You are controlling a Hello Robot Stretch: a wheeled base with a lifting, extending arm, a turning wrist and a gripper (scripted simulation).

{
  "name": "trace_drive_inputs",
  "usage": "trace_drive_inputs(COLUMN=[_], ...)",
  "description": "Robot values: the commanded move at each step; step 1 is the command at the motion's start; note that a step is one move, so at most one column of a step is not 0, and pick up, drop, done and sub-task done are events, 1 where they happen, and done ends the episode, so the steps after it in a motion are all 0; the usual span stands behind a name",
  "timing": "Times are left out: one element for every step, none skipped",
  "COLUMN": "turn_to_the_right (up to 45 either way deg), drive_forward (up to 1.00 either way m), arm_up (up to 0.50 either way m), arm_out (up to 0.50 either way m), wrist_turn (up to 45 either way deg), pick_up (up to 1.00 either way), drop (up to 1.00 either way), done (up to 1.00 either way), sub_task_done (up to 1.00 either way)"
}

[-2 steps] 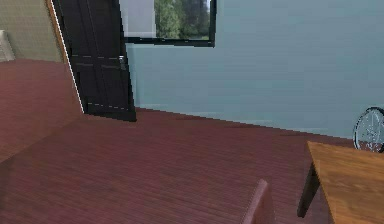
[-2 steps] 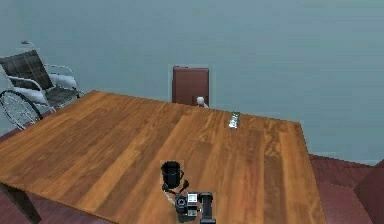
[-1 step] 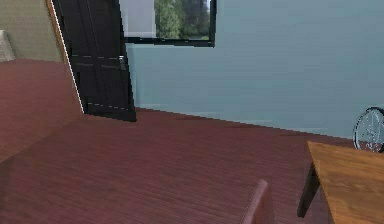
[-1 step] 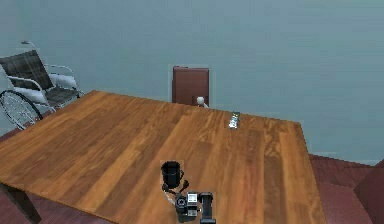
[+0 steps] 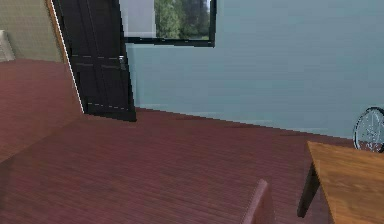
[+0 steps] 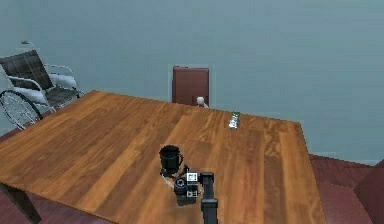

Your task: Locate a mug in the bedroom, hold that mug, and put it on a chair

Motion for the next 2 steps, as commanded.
trace_drive_inputs(turn_to_the_right=[0.0,0.0], drive_forward=[0.0,0.0], arm_up=[0.36,0.0], arm_out=[0.0,0.0], wrist_turn=[0.0,-45.0], pick_up=[0.0,0.0], drop=[0.0,0.0], done=[0.0,0.0], sub_task_done=[0.0,0.0])
